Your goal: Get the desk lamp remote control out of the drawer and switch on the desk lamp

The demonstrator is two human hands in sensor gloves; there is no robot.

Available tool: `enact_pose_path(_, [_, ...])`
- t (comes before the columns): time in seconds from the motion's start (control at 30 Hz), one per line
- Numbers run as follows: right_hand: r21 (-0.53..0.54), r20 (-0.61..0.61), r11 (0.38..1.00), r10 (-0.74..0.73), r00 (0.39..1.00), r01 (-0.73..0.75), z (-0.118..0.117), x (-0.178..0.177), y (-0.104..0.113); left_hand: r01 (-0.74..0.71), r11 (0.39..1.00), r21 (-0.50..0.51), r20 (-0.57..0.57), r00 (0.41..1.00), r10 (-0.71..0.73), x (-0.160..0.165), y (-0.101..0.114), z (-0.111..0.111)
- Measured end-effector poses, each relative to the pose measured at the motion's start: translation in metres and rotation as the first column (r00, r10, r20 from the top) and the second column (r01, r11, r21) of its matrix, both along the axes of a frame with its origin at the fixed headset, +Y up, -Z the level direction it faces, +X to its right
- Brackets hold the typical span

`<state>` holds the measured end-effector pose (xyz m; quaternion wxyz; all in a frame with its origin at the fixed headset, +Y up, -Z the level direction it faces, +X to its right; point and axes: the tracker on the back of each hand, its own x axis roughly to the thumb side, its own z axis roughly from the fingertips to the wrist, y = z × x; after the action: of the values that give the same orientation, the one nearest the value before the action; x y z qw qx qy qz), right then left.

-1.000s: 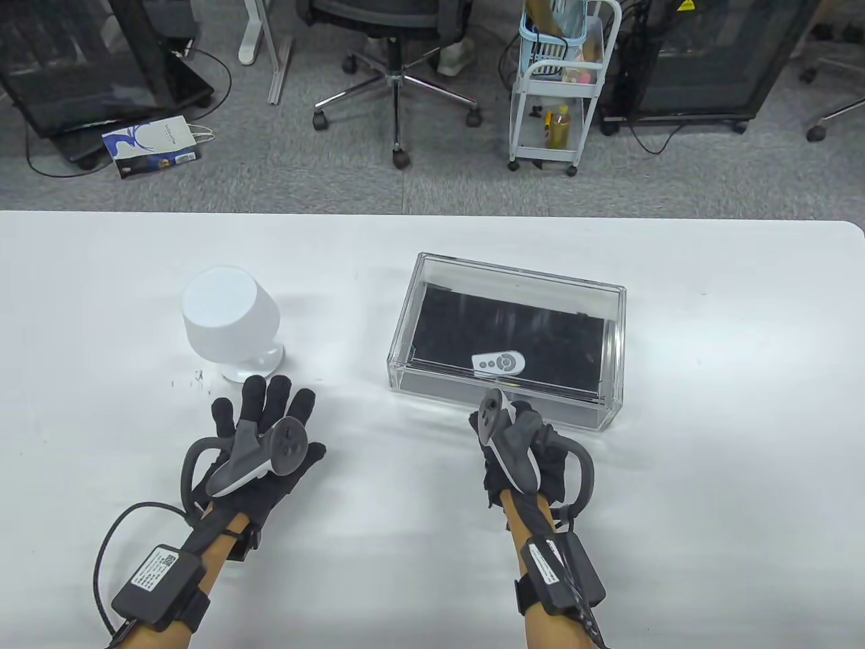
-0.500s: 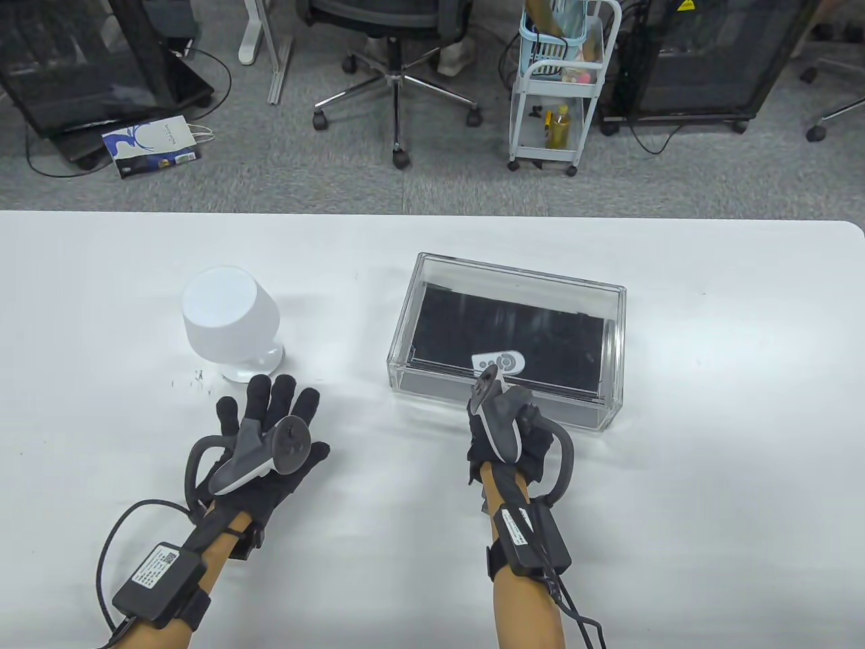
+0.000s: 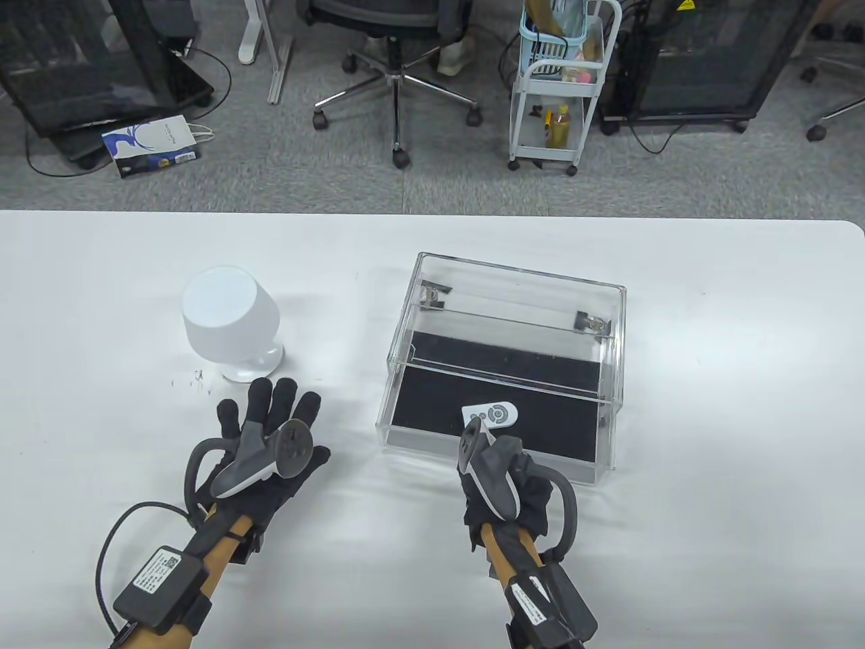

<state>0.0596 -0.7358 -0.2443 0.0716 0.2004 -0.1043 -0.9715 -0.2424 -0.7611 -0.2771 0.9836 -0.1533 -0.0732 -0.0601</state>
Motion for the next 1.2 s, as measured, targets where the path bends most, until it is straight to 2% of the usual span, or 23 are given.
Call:
enact_pose_path(0.1, [-0.017,-0.017,0.999,-0.048,0.999,0.048,0.003,0.001,0.013,0.007,1.000,-0.004,0.002,1.000,-0.007,0.000,-0.001,0.000])
enact_pose_path(0.2, [0.091,-0.086,0.982,-0.159,0.984,0.166,0.004,0.002,0.043,0.013,1.000,-0.009,0.005,1.000,-0.013,0.000,-0.003,0.000])
enact_pose_path(0.23, [0.135,-0.159,0.968,-0.188,0.969,0.210,0.001,0.002,0.052,0.014,1.000,-0.013,0.004,1.000,-0.014,0.001,-0.004,-0.001])
enact_pose_path(0.33, [0.237,-0.215,0.944,-0.178,0.960,0.228,-0.008,0.004,0.071,0.022,1.000,-0.019,0.004,1.000,-0.021,0.001,-0.006,-0.002])
enact_pose_path(0.4, [0.186,-0.199,0.958,-0.180,0.963,0.217,-0.021,0.007,0.073,0.025,0.999,-0.020,0.004,1.000,-0.025,0.000,-0.008,-0.002])
enact_pose_path(0.53, [-0.023,-0.148,0.962,-0.273,0.951,0.273,-0.054,0.013,0.056,0.028,0.999,-0.029,-0.006,1.000,-0.028,-0.002,-0.010,-0.004])
enact_pose_path(0.7, [-0.193,-0.111,0.967,-0.188,0.976,0.164,-0.085,0.010,0.021,-0.003,0.999,-0.037,-0.026,1.000,0.002,-0.007,-0.009,-0.008])
enact_pose_path(0.87, [-0.211,-0.103,0.972,-0.128,0.986,0.104,-0.101,0.005,0.005,-0.002,0.999,-0.050,-0.032,0.999,0.000,-0.009,-0.012,-0.010])
enact_pose_path(1.03, [-0.206,-0.114,0.975,-0.109,0.987,0.084,-0.100,0.001,0.002,0.003,0.998,-0.059,-0.033,0.999,-0.005,-0.008,-0.013,-0.010])
enact_pose_path(1.2, [-0.227,-0.102,0.959,-0.199,0.975,0.172,-0.099,0.005,0.005,0.024,0.998,-0.056,-0.028,0.999,-0.026,-0.007,-0.013,-0.006])
